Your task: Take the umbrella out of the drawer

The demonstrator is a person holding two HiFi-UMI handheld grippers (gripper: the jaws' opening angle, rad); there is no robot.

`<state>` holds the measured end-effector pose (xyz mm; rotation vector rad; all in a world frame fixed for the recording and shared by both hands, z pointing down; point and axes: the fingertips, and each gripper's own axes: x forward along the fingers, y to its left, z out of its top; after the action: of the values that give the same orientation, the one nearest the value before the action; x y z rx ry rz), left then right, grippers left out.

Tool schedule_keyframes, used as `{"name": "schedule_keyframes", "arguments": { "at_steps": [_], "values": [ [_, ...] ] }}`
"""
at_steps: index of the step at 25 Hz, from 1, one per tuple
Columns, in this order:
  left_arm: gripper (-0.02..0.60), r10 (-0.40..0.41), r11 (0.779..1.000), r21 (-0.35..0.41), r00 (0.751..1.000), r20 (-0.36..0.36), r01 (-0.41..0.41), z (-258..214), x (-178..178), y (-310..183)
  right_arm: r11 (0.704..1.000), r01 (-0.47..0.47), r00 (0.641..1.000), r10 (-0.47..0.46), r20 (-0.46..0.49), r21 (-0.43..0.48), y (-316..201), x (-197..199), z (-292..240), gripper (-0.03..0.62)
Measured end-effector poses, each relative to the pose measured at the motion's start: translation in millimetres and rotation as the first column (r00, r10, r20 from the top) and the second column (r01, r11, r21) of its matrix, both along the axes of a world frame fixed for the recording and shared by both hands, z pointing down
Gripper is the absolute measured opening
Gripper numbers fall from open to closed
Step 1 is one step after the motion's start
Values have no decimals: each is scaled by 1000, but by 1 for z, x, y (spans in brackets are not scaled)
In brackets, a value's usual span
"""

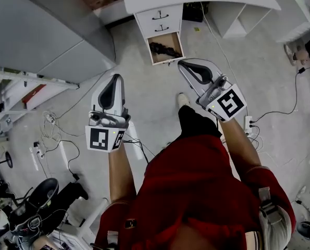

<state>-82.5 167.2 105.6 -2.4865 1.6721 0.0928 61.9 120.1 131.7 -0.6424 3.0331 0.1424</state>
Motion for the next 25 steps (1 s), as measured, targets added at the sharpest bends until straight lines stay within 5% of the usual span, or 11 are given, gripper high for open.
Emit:
{"name": "schedule_keyframes", "arguments": {
  "at_steps": [11,25],
  "values": [
    [2,-132,990,-40,991,14,132,26,-22,-171,992,125,990,-126,-56,-18,-180,-21,36,12],
    [3,-185,976,-111,982,38,189,81,-54,-241,984,161,966,-172,-193,-70,-275,-57,131,12]
  ]
}}
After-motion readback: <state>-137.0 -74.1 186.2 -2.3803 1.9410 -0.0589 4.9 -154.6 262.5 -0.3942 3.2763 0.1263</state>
